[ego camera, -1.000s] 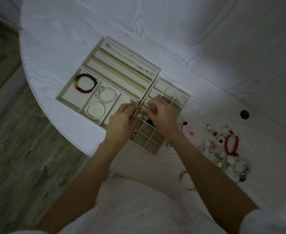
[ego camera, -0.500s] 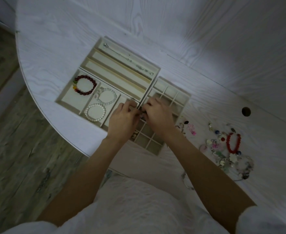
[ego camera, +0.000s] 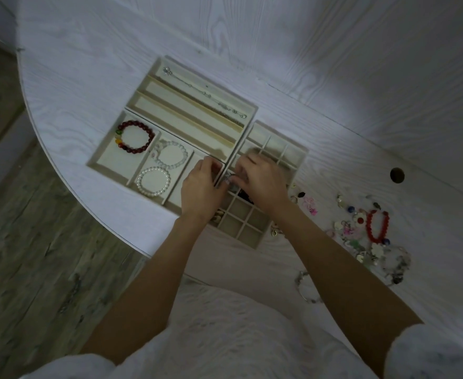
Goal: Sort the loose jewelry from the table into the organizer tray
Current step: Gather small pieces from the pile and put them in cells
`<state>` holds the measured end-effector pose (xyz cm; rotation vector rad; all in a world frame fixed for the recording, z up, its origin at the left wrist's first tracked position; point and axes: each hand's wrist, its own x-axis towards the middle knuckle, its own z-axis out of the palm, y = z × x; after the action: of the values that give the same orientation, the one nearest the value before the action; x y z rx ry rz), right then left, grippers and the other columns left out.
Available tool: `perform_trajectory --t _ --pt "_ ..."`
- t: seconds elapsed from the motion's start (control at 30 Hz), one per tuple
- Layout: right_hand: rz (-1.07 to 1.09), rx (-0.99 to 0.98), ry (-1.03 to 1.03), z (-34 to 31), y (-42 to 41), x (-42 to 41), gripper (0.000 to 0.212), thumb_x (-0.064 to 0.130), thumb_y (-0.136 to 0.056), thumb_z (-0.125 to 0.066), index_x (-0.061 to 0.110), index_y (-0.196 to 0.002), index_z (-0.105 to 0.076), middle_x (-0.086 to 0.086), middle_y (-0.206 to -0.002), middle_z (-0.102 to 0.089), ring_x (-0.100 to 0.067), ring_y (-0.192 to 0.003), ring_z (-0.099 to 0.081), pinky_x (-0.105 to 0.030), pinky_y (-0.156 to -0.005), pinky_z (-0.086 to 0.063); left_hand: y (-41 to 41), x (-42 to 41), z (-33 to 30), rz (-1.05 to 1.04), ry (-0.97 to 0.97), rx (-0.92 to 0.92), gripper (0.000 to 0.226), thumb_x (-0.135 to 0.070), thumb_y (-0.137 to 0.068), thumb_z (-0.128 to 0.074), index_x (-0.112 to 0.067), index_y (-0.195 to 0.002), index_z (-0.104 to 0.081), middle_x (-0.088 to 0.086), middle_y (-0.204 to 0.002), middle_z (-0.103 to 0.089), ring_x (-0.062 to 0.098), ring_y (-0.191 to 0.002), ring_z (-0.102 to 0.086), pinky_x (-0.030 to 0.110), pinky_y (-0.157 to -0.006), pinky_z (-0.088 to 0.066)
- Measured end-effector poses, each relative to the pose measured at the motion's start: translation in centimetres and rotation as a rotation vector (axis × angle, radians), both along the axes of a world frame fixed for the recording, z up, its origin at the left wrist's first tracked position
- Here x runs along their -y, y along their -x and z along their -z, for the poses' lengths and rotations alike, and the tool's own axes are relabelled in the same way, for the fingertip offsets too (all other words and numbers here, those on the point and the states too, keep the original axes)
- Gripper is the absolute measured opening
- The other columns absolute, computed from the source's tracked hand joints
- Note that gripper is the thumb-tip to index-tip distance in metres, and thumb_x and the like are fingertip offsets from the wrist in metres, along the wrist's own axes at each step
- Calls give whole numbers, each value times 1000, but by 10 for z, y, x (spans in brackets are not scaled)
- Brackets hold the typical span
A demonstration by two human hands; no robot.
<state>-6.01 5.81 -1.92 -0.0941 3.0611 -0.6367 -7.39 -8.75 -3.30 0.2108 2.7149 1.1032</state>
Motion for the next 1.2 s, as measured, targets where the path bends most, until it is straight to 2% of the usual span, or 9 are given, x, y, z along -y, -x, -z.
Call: perform_trajectory --t 0.07,0.27,0.5,0.67,0.8,0.9,0.97,1.03,1.2 --pt "18 8 29 1 2 4 21 24 -76 -74 11 -77 -57 -6 -80 -58 -23 -72 -55 -36 -62 -47 0 2 1 25 -12 -18 28 -23 -80 -69 -14 -103 -57 2 -93 -63 19 -79 -60 38 -69 -50" --pt "80 62 131 5 1 5 15 23 -79 -71 13 -75 -61 -2 -80 -57 -19 -75 -53 -33 -63 -43 -1 -2 -1 2 -12 -10 31 -22 -80 -70 -10 -104 -55 5 -93 -61 20 -81 -58 27 -66 -40" --pt "11 32 33 0 -4 3 7 8 -75 -71 11 -78 -65 -5 -82 -64 -24 -81 -56 -37 -67 -48 0 1 1 4 -53 6 27 -20 -81 -70 -12 -103 -56 1 -94 -61 16 -83 -56 28 -71 -43" --pt "230 76 121 -1 -4 16 10 7 -76 -68 15 -77 -63 -1 -79 -61 -19 -76 -55 -31 -60 -43 -1 7 4 23 -108 4 26 -24 -84 -70 -14 -105 -59 -1 -96 -63 9 -81 -55 20 -72 -39" --pt "405 119 236 4 -8 19 7 14 -76 -72 20 -76 -68 4 -76 -65 -17 -82 -57 -28 -61 -44 -4 11 5 38 -148 17 30 -31 -86 -69 -14 -109 -60 2 -98 -65 14 -83 -60 28 -74 -48" --pt "333 123 230 4 -12 18 4 19 -80 -67 20 -82 -71 6 -81 -68 -16 -92 -53 -28 -69 -37 -6 10 2 37 -104 1 28 -21 -86 -68 -14 -111 -60 3 -98 -64 15 -84 -60 28 -74 -47" --pt "307 105 279 -2 -20 10 8 21 -84 -64 19 -88 -71 4 -86 -69 -18 -88 -57 -30 -76 -41 -7 8 0 48 -69 -13 28 -18 -86 -68 -14 -112 -59 4 -98 -63 15 -83 -59 29 -73 -47" --pt "305 47 315 -13 -34 -4 11 19 -87 -61 17 -92 -71 1 -88 -68 -17 -84 -56 -32 -73 -43 -9 8 -2 55 -35 -40 28 -18 -86 -68 -13 -112 -59 6 -98 -61 15 -82 -57 28 -71 -45" --pt "532 -70 185 -23 -95 -61 14 14 -88 -58 12 -98 -67 -4 -90 -65 -22 -86 -55 -29 -72 -38 -23 7 -2 186 151 -288 30 -23 -83 -59 -12 -111 -61 12 -108 -61 32 -92 -56 38 -76 -44"
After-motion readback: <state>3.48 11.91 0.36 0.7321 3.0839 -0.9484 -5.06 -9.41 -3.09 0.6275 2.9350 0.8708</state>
